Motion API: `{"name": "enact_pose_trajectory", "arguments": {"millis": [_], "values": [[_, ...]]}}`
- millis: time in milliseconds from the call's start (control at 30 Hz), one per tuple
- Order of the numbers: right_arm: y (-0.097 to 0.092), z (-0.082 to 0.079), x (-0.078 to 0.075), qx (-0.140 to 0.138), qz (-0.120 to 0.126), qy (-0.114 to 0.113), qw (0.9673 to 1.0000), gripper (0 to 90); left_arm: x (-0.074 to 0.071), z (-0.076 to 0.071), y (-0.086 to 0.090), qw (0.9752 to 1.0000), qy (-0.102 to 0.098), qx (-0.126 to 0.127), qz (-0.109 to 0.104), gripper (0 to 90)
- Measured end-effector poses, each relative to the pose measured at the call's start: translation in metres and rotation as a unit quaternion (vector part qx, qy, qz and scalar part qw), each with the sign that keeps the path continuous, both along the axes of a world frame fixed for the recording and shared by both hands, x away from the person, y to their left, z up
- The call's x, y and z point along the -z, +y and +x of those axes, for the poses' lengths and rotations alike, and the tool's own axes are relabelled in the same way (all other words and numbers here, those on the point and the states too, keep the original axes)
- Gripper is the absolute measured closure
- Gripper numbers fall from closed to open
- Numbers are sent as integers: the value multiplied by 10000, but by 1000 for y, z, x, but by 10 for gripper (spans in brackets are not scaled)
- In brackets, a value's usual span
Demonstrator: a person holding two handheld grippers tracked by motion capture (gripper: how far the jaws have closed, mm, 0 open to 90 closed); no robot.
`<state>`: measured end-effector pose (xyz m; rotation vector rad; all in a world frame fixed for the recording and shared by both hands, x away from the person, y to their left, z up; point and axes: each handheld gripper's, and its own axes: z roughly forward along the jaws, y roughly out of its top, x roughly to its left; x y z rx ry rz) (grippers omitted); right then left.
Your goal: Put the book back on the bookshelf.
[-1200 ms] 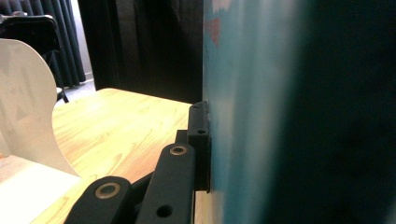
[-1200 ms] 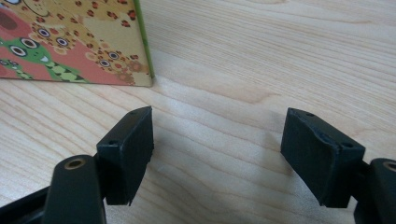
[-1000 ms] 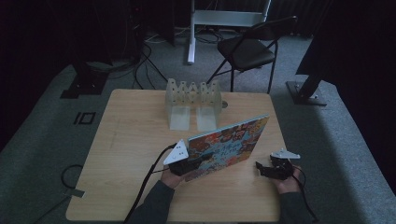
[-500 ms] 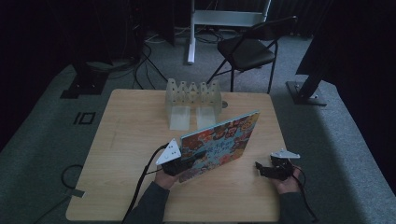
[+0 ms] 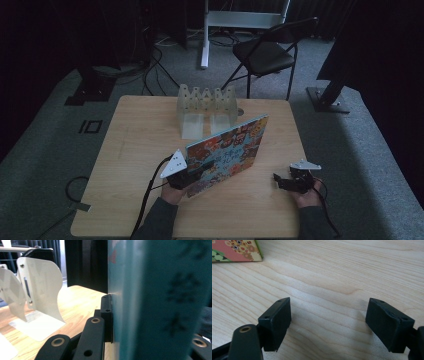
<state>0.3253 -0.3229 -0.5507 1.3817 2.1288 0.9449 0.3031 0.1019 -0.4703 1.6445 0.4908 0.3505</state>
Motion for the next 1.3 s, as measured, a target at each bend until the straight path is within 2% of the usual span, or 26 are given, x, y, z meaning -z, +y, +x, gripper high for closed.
{"name": "enact_pose_trajectory", "arguments": {"millis": [700, 800, 900, 1300], "values": [[0, 0, 0, -11, -1, 4, 10000, 195, -5, -1, 20, 9996, -27, -286, 59, 811], [0, 0, 0, -37, -12, 8, 10000, 192, -7, -2, 24, 9993, -56, -356, 115, 811], [0, 0, 0, -38, -11, 8, 10000, 191, -7, 0, 28, 9991, -12, -417, 92, 810], [0, 0, 0, -66, -11, 5, 10000, 190, -9, -2, 40, 9976, -48, -683, 84, 811]]}}
